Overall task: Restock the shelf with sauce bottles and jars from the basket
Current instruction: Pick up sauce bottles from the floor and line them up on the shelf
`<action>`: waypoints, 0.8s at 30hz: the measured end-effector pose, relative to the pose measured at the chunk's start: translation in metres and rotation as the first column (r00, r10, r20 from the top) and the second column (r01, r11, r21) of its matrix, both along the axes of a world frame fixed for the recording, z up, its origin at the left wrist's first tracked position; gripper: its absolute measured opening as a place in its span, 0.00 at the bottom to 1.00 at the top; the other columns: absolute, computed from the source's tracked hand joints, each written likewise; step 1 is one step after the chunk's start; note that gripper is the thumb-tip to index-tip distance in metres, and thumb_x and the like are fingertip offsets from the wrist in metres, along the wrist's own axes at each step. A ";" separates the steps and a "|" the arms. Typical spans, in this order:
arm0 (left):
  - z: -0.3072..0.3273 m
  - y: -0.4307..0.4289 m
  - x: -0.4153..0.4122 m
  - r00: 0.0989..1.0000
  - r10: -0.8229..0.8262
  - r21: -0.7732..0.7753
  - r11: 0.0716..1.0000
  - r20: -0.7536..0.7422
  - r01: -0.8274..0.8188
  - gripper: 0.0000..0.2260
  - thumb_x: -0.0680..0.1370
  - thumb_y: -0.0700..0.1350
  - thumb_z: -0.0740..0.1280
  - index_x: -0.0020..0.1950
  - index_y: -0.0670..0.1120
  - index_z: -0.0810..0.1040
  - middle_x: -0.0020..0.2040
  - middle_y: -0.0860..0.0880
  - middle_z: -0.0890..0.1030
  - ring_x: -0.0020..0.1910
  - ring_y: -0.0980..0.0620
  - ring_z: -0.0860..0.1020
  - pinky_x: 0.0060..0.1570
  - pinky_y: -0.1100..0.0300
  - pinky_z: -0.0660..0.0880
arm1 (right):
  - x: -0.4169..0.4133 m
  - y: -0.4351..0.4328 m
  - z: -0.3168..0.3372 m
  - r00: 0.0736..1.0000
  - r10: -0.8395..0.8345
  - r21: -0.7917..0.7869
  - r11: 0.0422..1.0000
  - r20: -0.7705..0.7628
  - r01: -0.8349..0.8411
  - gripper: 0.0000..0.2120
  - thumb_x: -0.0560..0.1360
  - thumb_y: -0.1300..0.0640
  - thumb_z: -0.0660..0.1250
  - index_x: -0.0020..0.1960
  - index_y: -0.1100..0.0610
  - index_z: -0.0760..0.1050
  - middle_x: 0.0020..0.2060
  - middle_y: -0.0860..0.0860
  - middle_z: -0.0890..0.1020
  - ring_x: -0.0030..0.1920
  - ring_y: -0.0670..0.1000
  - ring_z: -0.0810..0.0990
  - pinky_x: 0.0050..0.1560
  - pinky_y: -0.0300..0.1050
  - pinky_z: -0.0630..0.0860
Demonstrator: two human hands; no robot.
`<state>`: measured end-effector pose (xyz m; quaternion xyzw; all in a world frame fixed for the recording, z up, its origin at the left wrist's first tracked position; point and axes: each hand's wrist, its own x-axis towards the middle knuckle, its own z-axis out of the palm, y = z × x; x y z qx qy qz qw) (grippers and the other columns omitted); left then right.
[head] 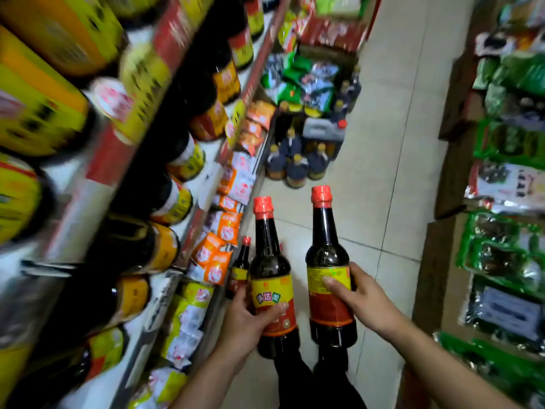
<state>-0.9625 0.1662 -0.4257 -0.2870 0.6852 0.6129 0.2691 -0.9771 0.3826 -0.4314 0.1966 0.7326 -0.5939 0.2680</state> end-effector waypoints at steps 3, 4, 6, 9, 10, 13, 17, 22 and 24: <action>0.103 -0.011 -0.002 0.997 -0.003 0.011 1.000 -0.082 0.004 0.23 0.64 0.35 0.75 0.56 0.45 0.74 0.49 0.47 0.83 0.44 0.54 0.82 0.41 0.63 0.78 | -0.004 -0.010 0.103 0.997 -0.042 -0.056 0.998 -0.068 0.039 0.12 0.72 0.53 0.68 0.54 0.52 0.74 0.45 0.46 0.82 0.43 0.37 0.81 0.43 0.29 0.74; 0.134 -0.012 -0.001 0.994 -0.002 0.026 1.000 -0.111 0.005 0.22 0.64 0.33 0.75 0.54 0.46 0.74 0.48 0.47 0.83 0.43 0.54 0.82 0.41 0.62 0.78 | -0.004 -0.015 0.134 0.994 -0.047 -0.066 0.997 -0.100 0.040 0.09 0.72 0.54 0.68 0.52 0.51 0.74 0.44 0.45 0.82 0.42 0.36 0.80 0.41 0.28 0.74; 0.190 -0.017 0.003 0.983 0.012 0.040 0.999 -0.185 -0.005 0.20 0.65 0.30 0.73 0.51 0.48 0.73 0.45 0.49 0.83 0.40 0.57 0.82 0.39 0.64 0.77 | -0.003 -0.022 0.189 0.981 -0.066 -0.099 0.994 -0.184 0.049 0.06 0.72 0.55 0.68 0.49 0.51 0.74 0.42 0.44 0.82 0.41 0.36 0.80 0.41 0.28 0.74; 0.254 -0.025 0.010 0.954 0.021 0.035 0.999 -0.301 -0.011 0.21 0.64 0.29 0.73 0.51 0.46 0.73 0.43 0.50 0.83 0.38 0.57 0.82 0.38 0.66 0.77 | -0.004 -0.034 0.254 0.961 -0.015 -0.143 0.989 -0.276 -0.026 0.12 0.69 0.50 0.68 0.51 0.52 0.74 0.44 0.47 0.84 0.45 0.42 0.81 0.46 0.36 0.76; 0.273 -0.029 0.013 0.941 0.017 0.023 1.000 -0.337 -0.010 0.22 0.64 0.29 0.73 0.53 0.44 0.73 0.44 0.49 0.82 0.39 0.56 0.81 0.39 0.65 0.77 | -0.005 -0.036 0.273 0.952 -0.002 -0.167 0.985 -0.307 -0.051 0.12 0.69 0.52 0.68 0.51 0.53 0.74 0.42 0.47 0.84 0.43 0.41 0.82 0.44 0.34 0.75; 0.325 -0.040 0.029 0.895 0.033 0.009 0.999 -0.445 -0.032 0.24 0.63 0.31 0.74 0.56 0.43 0.72 0.45 0.48 0.82 0.37 0.59 0.81 0.38 0.67 0.77 | -0.004 -0.045 0.327 0.913 0.039 -0.223 0.965 -0.405 -0.140 0.10 0.70 0.56 0.68 0.51 0.56 0.74 0.41 0.46 0.84 0.42 0.39 0.81 0.40 0.31 0.75; 0.365 -0.051 0.054 0.833 0.132 0.016 0.989 -0.537 -0.147 0.25 0.63 0.33 0.75 0.56 0.46 0.72 0.46 0.51 0.83 0.40 0.59 0.81 0.40 0.67 0.76 | 0.003 -0.054 0.370 0.866 0.151 -0.231 0.929 -0.477 -0.290 0.16 0.68 0.52 0.68 0.54 0.52 0.73 0.45 0.41 0.84 0.46 0.39 0.81 0.42 0.31 0.75; 0.387 -0.060 0.112 0.753 0.343 0.069 0.926 -0.562 -0.370 0.26 0.59 0.36 0.79 0.51 0.51 0.72 0.40 0.58 0.83 0.40 0.62 0.82 0.38 0.69 0.76 | 0.010 -0.075 0.399 0.768 0.343 -0.185 0.842 -0.541 -0.506 0.26 0.65 0.47 0.69 0.60 0.54 0.72 0.52 0.47 0.83 0.50 0.42 0.81 0.44 0.34 0.77; 0.394 -0.062 0.136 0.723 0.385 0.067 0.902 -0.574 -0.427 0.27 0.57 0.40 0.80 0.51 0.48 0.73 0.44 0.56 0.84 0.43 0.60 0.82 0.44 0.65 0.77 | 0.012 -0.090 0.411 0.706 0.426 -0.156 0.785 -0.565 -0.599 0.30 0.64 0.45 0.69 0.63 0.56 0.71 0.56 0.49 0.81 0.55 0.45 0.80 0.52 0.41 0.77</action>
